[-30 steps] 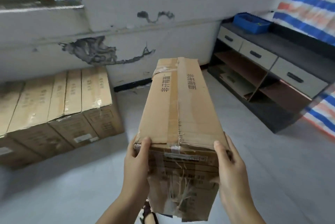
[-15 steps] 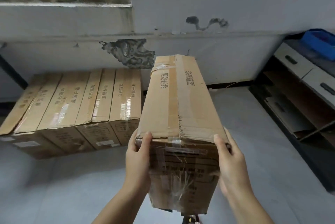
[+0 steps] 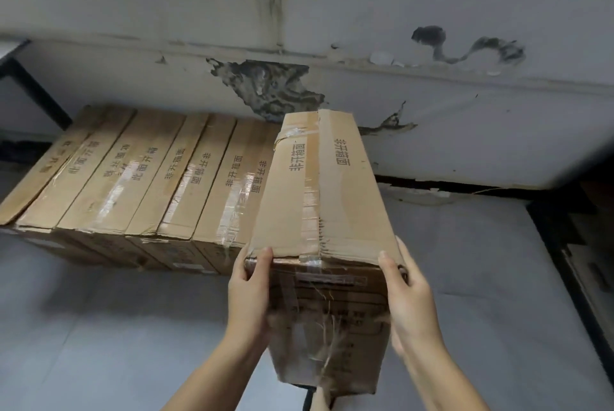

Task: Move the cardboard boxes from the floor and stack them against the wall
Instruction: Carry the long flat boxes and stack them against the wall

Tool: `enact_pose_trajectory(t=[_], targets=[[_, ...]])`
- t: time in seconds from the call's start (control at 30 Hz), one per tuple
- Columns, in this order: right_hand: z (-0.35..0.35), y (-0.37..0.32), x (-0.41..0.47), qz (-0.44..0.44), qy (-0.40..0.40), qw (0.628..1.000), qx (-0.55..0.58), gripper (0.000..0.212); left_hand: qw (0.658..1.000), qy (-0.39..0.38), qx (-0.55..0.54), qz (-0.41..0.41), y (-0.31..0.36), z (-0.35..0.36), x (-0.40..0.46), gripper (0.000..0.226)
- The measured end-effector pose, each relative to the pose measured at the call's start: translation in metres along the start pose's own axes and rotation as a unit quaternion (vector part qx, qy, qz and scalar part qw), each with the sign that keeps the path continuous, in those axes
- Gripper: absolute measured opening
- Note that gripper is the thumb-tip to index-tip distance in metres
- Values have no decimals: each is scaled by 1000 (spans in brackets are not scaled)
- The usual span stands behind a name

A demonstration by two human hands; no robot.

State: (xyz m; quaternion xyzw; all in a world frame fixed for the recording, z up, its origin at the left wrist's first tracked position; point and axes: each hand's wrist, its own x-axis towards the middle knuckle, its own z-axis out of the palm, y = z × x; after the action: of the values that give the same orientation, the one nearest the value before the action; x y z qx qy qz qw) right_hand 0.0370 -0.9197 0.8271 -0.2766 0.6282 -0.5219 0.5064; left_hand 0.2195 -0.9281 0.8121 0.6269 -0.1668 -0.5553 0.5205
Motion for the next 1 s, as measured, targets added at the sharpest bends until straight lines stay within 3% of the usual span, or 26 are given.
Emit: enact_pose_trajectory(t=[0.17, 0.33, 0.47, 0.57, 0.7, 0.83, 0.9, 1.0], targets=[[19, 32, 114, 36, -18, 998, -39, 46, 998, 49, 14, -36, -36, 39, 97, 48], [28, 111, 192, 69, -7, 996, -47, 47, 994, 95, 32, -53, -97, 53, 183, 47], [20, 186, 224, 135, 9, 990, -29, 41, 991, 99, 66, -63, -149, 54, 228, 31], [16, 226, 228, 168, 23, 985, -24, 45, 987, 111, 100, -63, -183, 40, 240, 37], [17, 263, 222, 211, 26, 977, -32, 54, 973, 119, 128, -148, -212, 20, 241, 43], [24, 290, 232, 251, 13, 966, -64, 52, 948, 98, 35, -300, -228, 2, 261, 40], [32, 301, 247, 246, 13, 966, -82, 50, 944, 61, 18, -325, -230, -3, 279, 39], [54, 312, 278, 229, -10, 969, -93, 51, 947, 69, -35, -311, -227, -2, 315, 41]])
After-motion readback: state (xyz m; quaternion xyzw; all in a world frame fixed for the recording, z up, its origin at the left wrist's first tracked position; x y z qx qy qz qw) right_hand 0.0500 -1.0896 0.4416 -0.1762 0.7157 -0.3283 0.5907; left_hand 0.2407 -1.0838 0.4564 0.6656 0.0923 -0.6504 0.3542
